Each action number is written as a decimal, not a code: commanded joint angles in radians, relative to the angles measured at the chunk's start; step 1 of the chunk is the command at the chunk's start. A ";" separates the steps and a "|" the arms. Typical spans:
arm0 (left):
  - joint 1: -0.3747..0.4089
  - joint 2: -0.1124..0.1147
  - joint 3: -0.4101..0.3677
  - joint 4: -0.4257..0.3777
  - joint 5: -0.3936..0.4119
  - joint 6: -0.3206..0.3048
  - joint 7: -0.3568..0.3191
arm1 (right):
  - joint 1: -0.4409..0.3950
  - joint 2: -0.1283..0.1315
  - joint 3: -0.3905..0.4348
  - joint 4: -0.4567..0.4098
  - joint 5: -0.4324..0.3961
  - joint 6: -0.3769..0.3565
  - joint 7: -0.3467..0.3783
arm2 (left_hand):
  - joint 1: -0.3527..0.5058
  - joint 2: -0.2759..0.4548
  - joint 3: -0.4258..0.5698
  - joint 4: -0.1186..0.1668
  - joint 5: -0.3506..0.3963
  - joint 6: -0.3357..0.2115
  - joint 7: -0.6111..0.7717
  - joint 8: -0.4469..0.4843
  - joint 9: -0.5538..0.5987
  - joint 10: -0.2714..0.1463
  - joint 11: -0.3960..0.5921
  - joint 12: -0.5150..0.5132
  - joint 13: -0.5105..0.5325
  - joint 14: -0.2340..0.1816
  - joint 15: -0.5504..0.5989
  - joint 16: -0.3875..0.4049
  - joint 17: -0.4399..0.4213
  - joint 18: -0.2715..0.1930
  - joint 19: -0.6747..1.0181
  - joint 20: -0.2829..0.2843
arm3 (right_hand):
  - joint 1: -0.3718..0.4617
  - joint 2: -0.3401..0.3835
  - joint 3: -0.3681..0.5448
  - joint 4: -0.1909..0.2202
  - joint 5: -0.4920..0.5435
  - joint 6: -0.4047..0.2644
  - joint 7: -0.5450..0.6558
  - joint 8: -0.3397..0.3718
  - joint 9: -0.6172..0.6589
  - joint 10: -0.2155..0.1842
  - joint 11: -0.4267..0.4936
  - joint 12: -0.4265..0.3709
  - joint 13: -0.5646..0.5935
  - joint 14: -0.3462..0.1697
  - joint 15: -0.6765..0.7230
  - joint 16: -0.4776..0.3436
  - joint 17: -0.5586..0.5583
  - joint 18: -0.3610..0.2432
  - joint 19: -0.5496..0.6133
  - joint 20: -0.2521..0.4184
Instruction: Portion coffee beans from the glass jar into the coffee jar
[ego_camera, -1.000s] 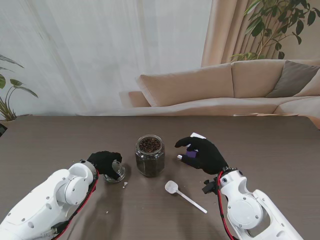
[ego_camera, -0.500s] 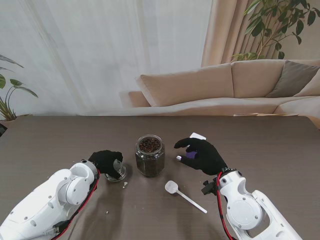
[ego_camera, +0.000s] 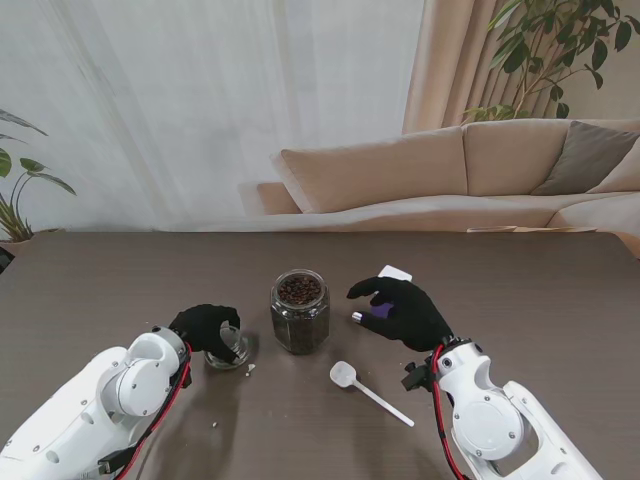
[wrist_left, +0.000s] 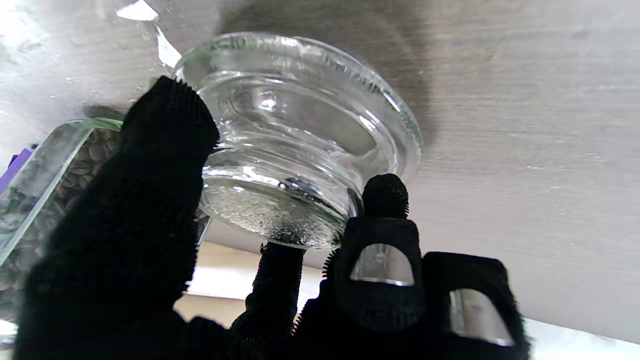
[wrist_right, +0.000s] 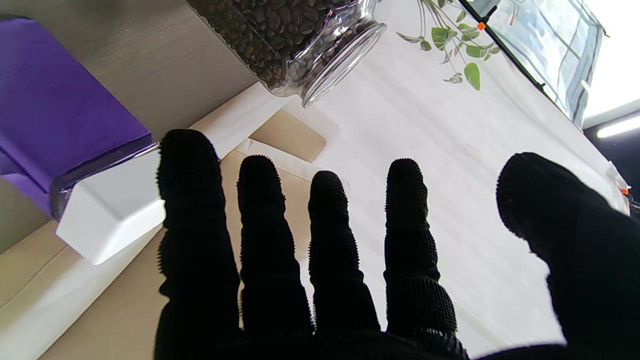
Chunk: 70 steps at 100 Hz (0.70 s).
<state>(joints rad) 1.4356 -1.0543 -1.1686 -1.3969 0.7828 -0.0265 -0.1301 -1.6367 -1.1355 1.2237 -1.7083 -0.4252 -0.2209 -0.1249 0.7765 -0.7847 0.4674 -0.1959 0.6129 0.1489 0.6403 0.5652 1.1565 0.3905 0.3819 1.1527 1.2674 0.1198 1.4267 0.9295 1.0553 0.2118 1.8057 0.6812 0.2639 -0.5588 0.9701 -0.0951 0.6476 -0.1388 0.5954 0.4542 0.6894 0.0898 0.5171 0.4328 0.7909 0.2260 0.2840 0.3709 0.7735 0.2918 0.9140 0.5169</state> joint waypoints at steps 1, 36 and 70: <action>0.004 0.001 -0.009 -0.018 -0.004 -0.009 -0.021 | -0.003 -0.005 -0.004 0.001 0.002 -0.002 0.014 | 0.207 0.096 0.359 0.055 0.155 0.024 0.589 0.040 0.123 -0.199 0.033 -0.027 0.000 0.013 0.045 -0.008 0.030 -0.013 0.268 0.018 | 0.014 0.016 -0.029 -0.006 0.015 0.003 -0.002 0.003 -0.001 0.013 -0.006 0.006 0.007 0.001 0.010 0.011 -0.395 0.004 0.009 0.019; -0.003 0.002 -0.020 -0.027 -0.018 -0.026 -0.038 | -0.001 -0.006 -0.004 0.004 0.009 0.000 0.014 | 0.209 0.089 0.370 0.061 0.155 0.028 0.592 0.038 0.126 -0.195 0.040 -0.019 0.000 0.019 0.050 -0.009 0.031 -0.011 0.269 0.025 | 0.014 0.017 -0.027 -0.006 0.019 0.012 0.000 0.002 -0.001 0.014 -0.004 0.006 0.006 0.002 0.010 0.010 -0.396 0.005 0.011 0.017; -0.006 0.005 -0.028 -0.044 -0.018 -0.029 -0.059 | 0.002 -0.006 -0.006 0.008 0.011 -0.001 0.016 | 0.204 0.081 0.383 0.069 0.157 0.031 0.595 0.042 0.126 -0.192 0.047 -0.011 0.000 0.022 0.054 -0.009 0.032 -0.011 0.273 0.029 | 0.012 0.019 -0.026 -0.006 0.018 0.013 0.000 0.001 -0.001 0.014 -0.004 0.005 0.006 0.000 0.010 0.010 -0.397 0.003 0.012 0.017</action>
<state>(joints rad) 1.4311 -1.0507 -1.1852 -1.4150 0.7649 -0.0498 -0.1596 -1.6324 -1.1369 1.2211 -1.7013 -0.4151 -0.2204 -0.1240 0.7766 -0.7854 0.4713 -0.1960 0.6152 0.1490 0.6404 0.5562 1.1568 0.3905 0.3741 1.1356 1.2674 0.1206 1.4267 0.9283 1.0553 0.2131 1.8060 0.6919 0.2639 -0.5585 0.9701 -0.0951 0.6571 -0.1277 0.5954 0.4541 0.6894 0.0942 0.5171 0.4328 0.7909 0.2263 0.2872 0.3709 0.7735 0.2918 0.9140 0.5169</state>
